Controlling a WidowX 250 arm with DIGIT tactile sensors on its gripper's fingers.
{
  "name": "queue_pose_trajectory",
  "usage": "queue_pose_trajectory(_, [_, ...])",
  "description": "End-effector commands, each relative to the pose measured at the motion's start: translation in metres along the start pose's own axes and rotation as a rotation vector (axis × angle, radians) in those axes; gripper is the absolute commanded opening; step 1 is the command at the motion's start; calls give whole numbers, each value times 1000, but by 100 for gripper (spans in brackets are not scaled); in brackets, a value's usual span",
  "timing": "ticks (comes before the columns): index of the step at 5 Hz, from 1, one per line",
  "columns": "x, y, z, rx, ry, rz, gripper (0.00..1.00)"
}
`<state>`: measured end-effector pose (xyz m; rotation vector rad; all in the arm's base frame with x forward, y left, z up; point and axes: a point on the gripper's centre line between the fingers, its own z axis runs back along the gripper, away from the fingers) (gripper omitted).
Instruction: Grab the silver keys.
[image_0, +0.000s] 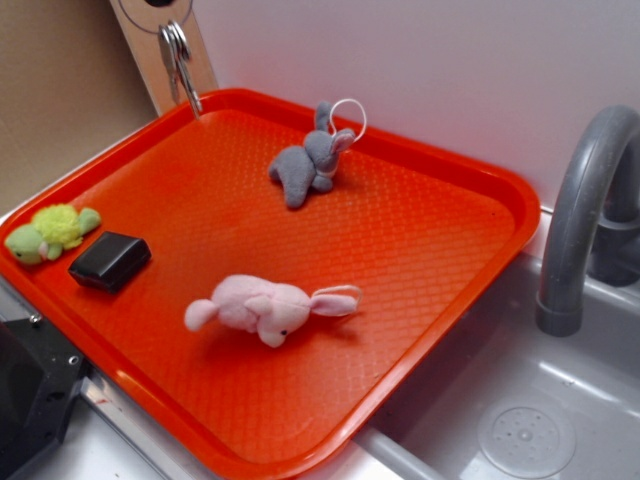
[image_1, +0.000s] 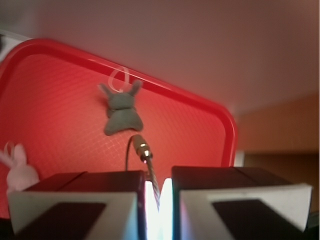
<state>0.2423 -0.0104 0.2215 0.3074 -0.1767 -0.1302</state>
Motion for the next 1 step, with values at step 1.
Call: queue_pose_trajectory(1, [4, -35, 13, -20, -32, 61, 0])
